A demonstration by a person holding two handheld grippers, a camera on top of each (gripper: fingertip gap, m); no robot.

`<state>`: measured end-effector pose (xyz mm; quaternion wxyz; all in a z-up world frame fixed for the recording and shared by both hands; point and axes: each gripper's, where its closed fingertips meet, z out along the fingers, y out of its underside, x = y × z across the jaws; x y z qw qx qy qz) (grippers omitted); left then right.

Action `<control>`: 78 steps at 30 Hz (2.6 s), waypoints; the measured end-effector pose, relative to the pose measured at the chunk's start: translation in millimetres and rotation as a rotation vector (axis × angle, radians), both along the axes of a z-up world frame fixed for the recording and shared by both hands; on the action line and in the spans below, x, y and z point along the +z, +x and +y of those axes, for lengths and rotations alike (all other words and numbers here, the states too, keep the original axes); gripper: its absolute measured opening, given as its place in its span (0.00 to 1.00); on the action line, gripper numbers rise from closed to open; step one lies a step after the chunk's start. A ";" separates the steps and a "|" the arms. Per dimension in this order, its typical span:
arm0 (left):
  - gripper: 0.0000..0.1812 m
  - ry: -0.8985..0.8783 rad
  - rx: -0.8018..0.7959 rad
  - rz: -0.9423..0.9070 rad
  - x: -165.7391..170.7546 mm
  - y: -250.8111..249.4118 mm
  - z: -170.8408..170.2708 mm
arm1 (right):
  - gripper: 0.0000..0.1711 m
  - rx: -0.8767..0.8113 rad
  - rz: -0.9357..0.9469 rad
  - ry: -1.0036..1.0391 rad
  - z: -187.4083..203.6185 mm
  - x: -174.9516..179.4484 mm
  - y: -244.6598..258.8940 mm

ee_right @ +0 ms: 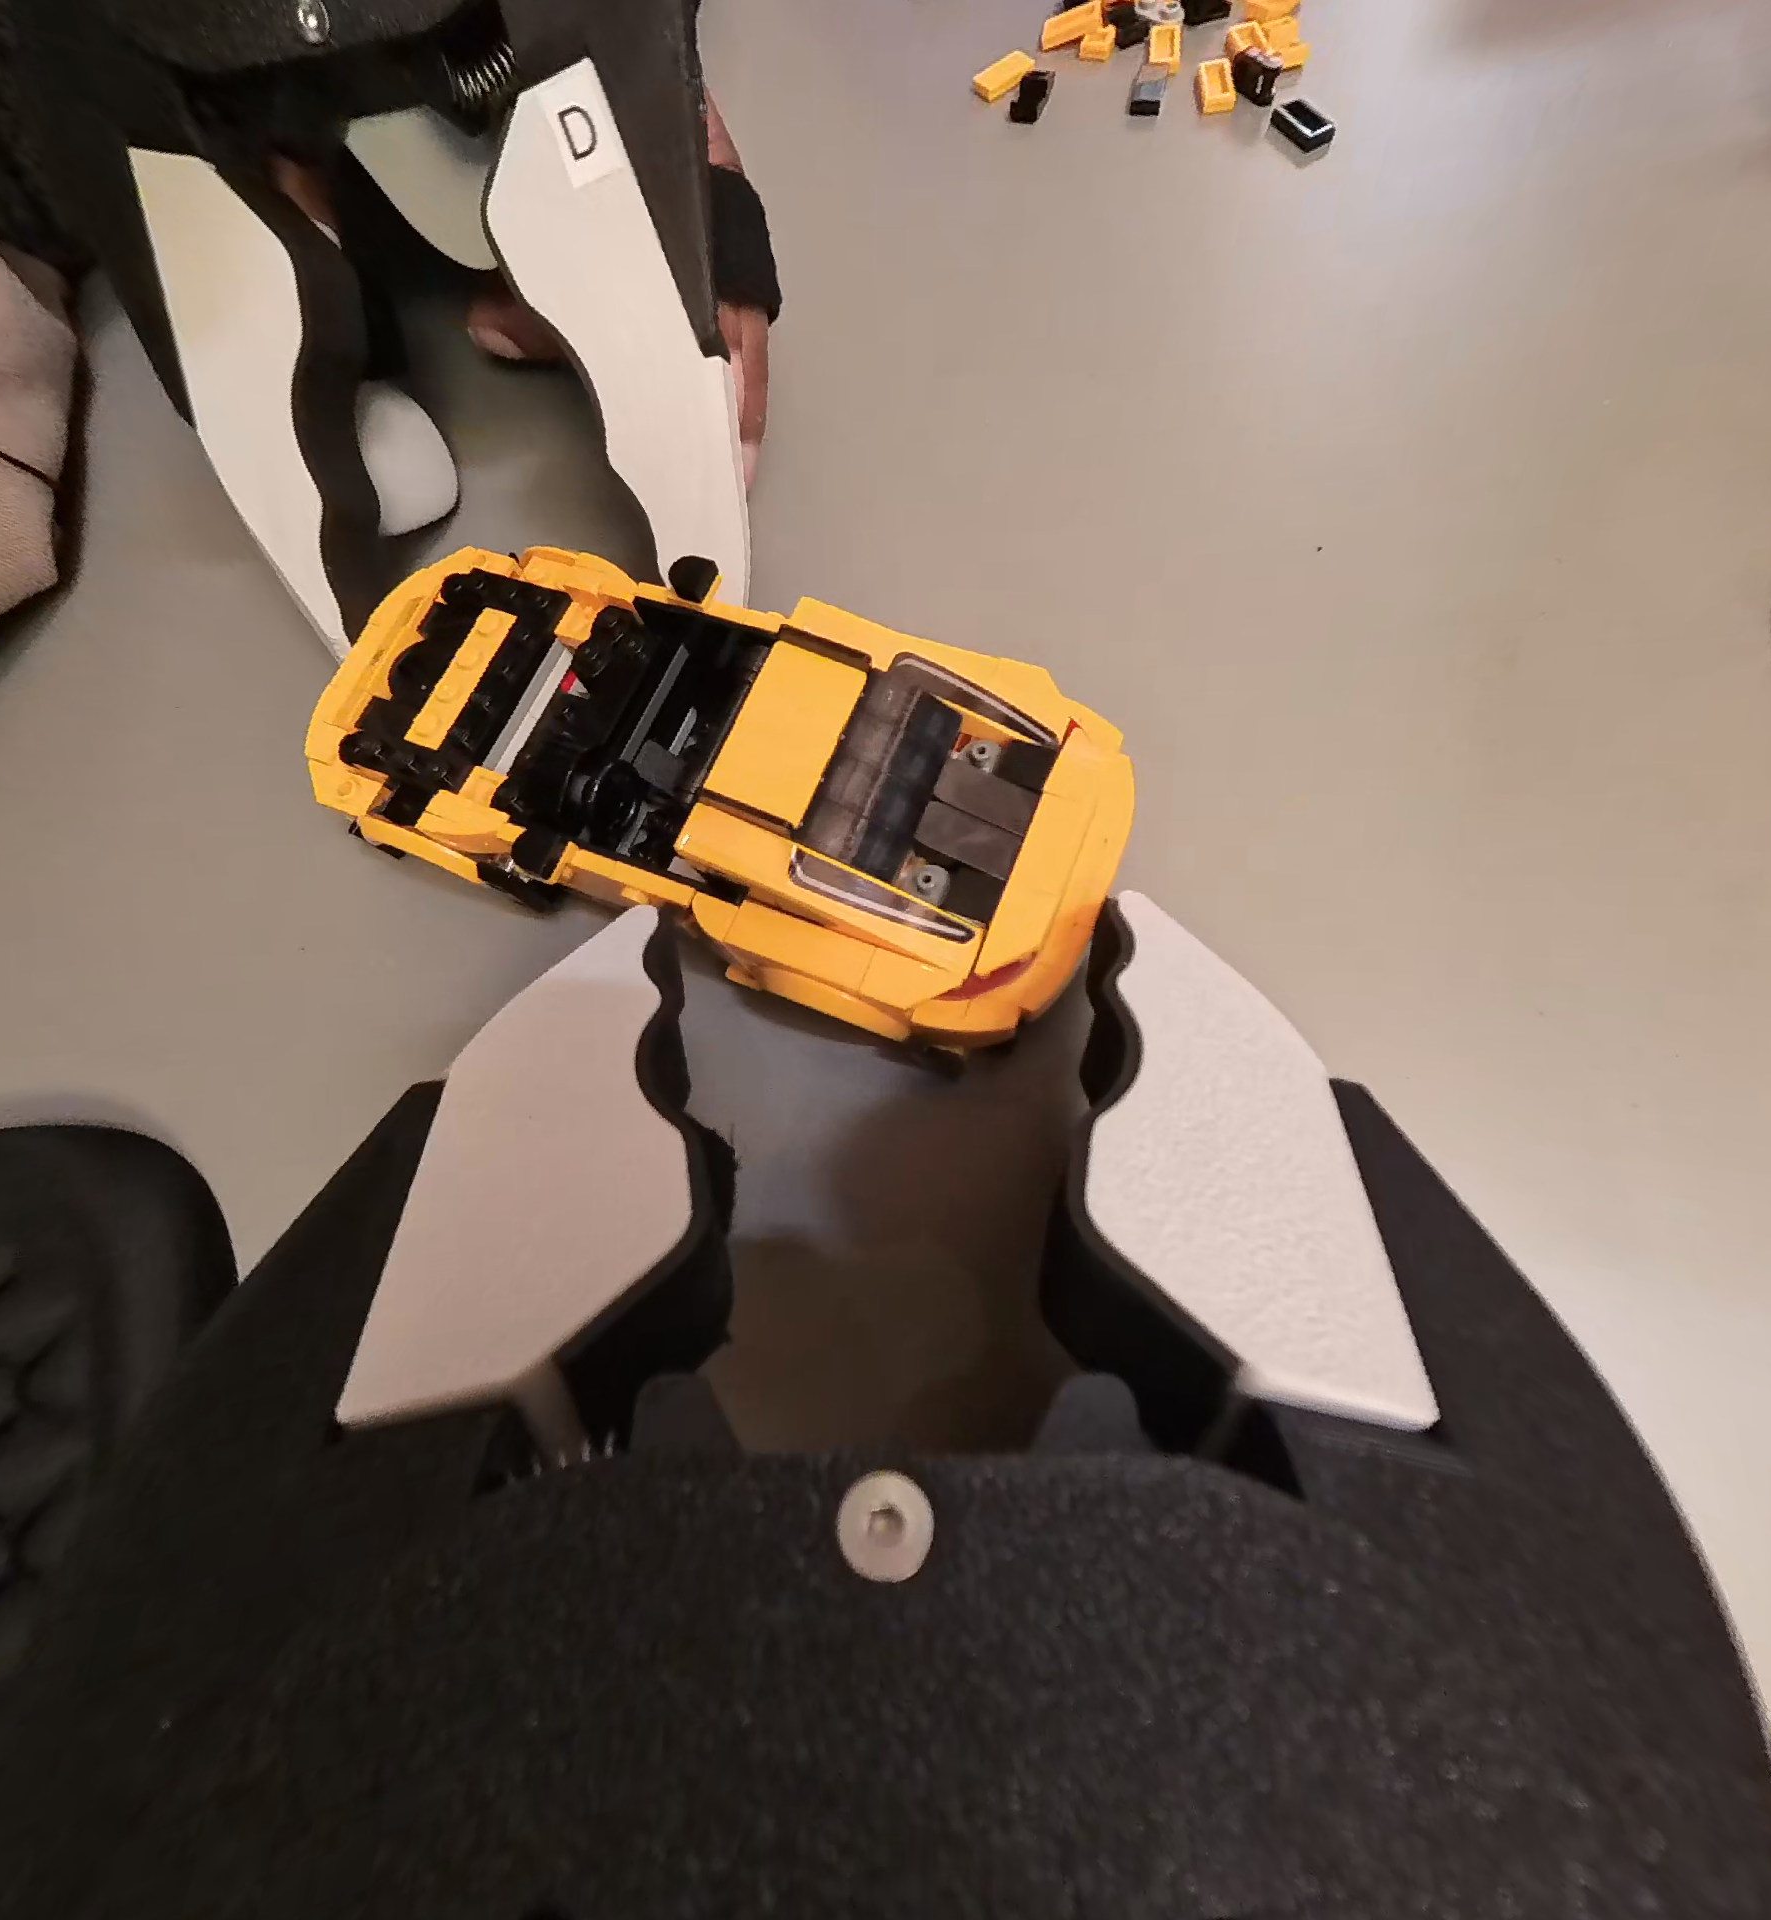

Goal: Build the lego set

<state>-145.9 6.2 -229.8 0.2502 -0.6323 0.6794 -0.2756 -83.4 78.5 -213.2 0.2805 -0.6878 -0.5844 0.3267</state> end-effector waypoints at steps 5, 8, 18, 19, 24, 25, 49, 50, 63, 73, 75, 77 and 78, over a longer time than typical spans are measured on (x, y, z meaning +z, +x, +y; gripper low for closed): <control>0.42 0.001 -0.013 0.004 -0.2 -0.5 1.6 | 0.44 -0.011 0.001 0.008 0.5 -0.4 -0.1; 0.42 0.003 -0.023 0.011 -0.2 -0.8 2.4 | 0.45 -0.018 0.000 0.010 0.6 -0.6 0.1; 0.45 0.086 0.065 0.040 3.7 -15.7 26.0 | 0.40 -0.125 -0.037 0.044 5.8 -0.6 13.3; 0.44 0.108 0.082 0.049 5.2 -22.0 28.4 | 0.39 -0.149 -0.044 0.054 3.7 -0.9 15.6; 0.38 0.150 0.221 0.011 20.6 -57.3 34.5 | 0.37 -0.265 -0.060 0.088 -18.8 -3.4 21.2; 0.38 0.137 0.249 -0.012 24.5 -63.4 33.4 | 0.37 -0.292 -0.058 0.096 -22.5 -2.1 22.1; 0.09 -0.039 0.233 0.134 10.4 -101.7 29.7 | 0.23 -0.660 -0.152 0.272 -58.3 15.1 27.2; 0.09 -0.064 0.231 0.146 9.5 -101.0 28.7 | 0.22 -0.661 -0.145 0.274 -58.3 15.9 27.3; 0.05 -0.072 0.219 0.218 1.6 -102.4 43.0 | 0.20 -0.643 -0.122 0.259 -60.2 14.7 25.9; 0.00 -0.110 0.267 0.237 6.9 -106.7 40.0 | 0.19 -0.635 -0.116 0.261 -61.2 14.7 25.2; 0.00 -0.162 0.299 0.246 6.9 -106.5 29.7 | 0.19 -0.632 -0.114 0.262 -61.5 14.8 25.0; 0.01 -0.175 0.342 0.244 4.9 -104.7 26.1 | 0.19 -0.628 -0.111 0.262 -61.9 14.9 24.5; 0.02 -0.191 0.362 0.232 4.8 -102.4 24.2 | 0.19 -0.626 -0.108 0.262 -62.2 15.2 24.4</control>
